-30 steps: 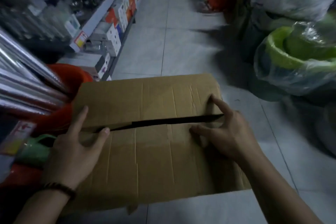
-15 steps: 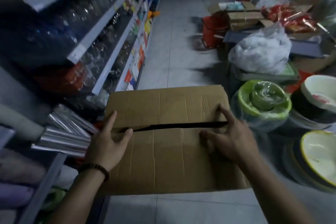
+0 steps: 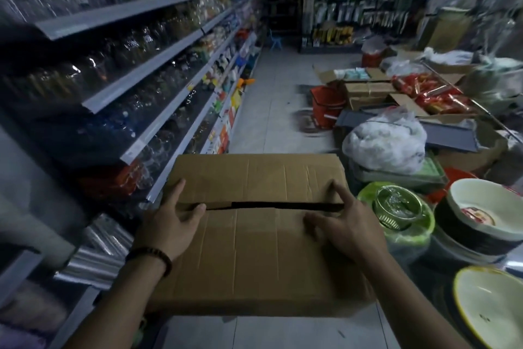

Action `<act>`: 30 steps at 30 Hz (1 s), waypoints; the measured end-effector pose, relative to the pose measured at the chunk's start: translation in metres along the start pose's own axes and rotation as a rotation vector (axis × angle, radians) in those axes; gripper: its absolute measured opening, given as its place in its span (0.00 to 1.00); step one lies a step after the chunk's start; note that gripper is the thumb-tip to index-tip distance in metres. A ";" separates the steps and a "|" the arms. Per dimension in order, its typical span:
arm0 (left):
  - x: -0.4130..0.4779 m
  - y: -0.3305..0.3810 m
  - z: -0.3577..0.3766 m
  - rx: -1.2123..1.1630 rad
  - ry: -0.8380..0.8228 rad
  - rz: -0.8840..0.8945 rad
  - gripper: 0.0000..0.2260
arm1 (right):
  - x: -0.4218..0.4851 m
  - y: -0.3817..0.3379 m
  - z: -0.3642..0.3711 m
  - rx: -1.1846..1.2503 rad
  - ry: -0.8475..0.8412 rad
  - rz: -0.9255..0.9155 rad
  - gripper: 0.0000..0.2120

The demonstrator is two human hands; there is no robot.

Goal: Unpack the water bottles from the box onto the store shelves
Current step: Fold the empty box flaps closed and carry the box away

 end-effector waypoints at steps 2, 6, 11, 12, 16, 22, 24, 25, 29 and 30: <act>0.020 0.002 0.008 -0.012 0.004 -0.001 0.34 | 0.019 -0.005 0.001 -0.015 -0.015 0.013 0.51; 0.080 0.008 0.026 -0.032 -0.009 -0.021 0.33 | 0.072 -0.026 0.008 -0.019 -0.001 0.030 0.54; 0.172 0.035 0.037 -0.093 0.002 0.046 0.33 | 0.143 -0.060 0.012 0.003 0.049 0.069 0.54; 0.191 0.038 0.037 -0.102 0.005 0.062 0.33 | 0.155 -0.068 0.011 0.006 0.061 0.079 0.54; 0.280 0.050 0.041 -0.111 -0.019 0.140 0.34 | 0.214 -0.095 0.009 0.046 0.096 0.115 0.56; 0.383 0.087 0.060 -0.108 -0.054 0.207 0.34 | 0.300 -0.124 0.004 0.048 0.121 0.114 0.53; 0.417 0.102 0.074 -0.105 -0.062 0.212 0.33 | 0.336 -0.129 0.002 0.060 0.124 0.123 0.50; 0.434 0.109 0.082 -0.097 -0.063 0.210 0.33 | 0.356 -0.130 0.001 0.073 0.128 0.119 0.51; 0.500 0.144 0.112 -0.063 -0.046 0.199 0.33 | 0.444 -0.132 -0.004 0.086 0.150 0.095 0.53; 0.515 0.154 0.118 -0.064 -0.046 0.190 0.33 | 0.466 -0.134 -0.009 0.073 0.156 0.090 0.53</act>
Point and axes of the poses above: each hand's wrist, its own x-axis towards the middle knuckle, its own z-axis out of the palm, y = z × x, the point moved 2 cm from there along x, towards the middle knuckle, and after that the axes turned 6 degrees about z, right-handed, at the moved point
